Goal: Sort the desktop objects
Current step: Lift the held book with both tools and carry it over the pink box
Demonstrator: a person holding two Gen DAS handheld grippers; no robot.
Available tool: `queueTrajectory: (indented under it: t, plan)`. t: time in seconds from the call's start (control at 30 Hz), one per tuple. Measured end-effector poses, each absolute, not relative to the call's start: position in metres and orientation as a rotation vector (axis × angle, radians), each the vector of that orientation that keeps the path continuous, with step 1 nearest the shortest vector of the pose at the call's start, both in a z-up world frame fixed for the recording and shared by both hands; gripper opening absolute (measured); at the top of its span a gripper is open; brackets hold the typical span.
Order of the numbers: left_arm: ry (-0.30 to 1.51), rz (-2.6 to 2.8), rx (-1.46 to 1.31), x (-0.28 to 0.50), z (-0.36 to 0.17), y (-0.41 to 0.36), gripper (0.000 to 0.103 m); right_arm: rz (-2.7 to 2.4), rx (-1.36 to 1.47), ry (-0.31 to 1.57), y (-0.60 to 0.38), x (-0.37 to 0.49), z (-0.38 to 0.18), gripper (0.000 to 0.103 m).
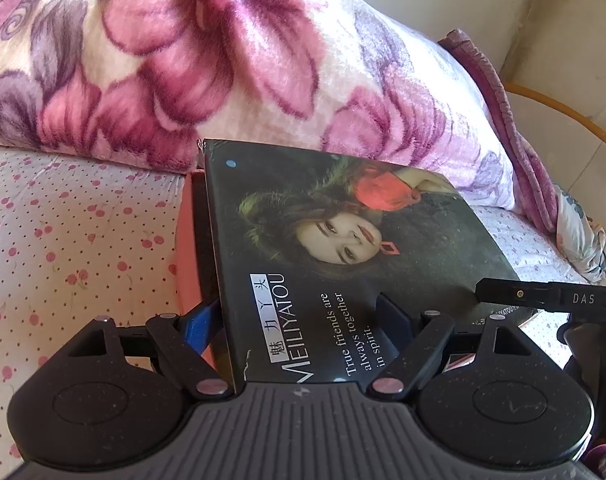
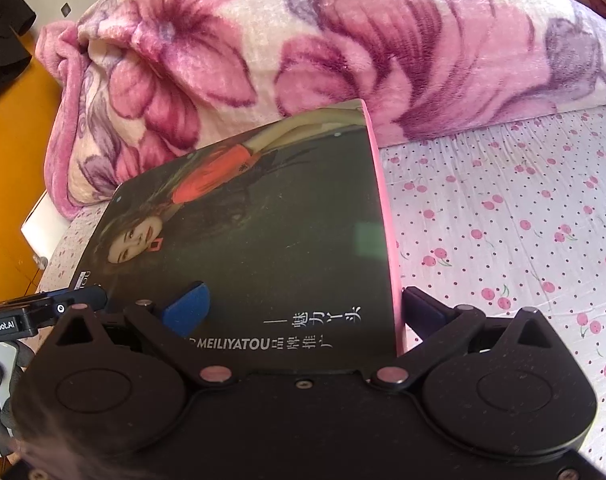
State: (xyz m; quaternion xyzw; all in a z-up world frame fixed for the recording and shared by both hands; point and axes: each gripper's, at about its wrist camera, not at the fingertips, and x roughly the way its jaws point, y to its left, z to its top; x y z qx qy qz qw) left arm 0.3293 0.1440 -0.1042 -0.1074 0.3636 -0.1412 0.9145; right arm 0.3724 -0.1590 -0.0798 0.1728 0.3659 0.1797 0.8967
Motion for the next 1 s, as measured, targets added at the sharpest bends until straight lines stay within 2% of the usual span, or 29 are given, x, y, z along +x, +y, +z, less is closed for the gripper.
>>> queueTrajectory:
  t: [0.8,1.0]
  plan:
    - [0.724,-0.238,-0.276,0.333,-0.109,0.153,0.083,0.379,0.355,0.789,-0.149,0.388,-0.079,0.103]
    - [0.692,-0.149,-0.198,0.329,-0.101,0.146,0.083,0.366,0.353,0.762,-0.152,0.384,-0.078,0.103]
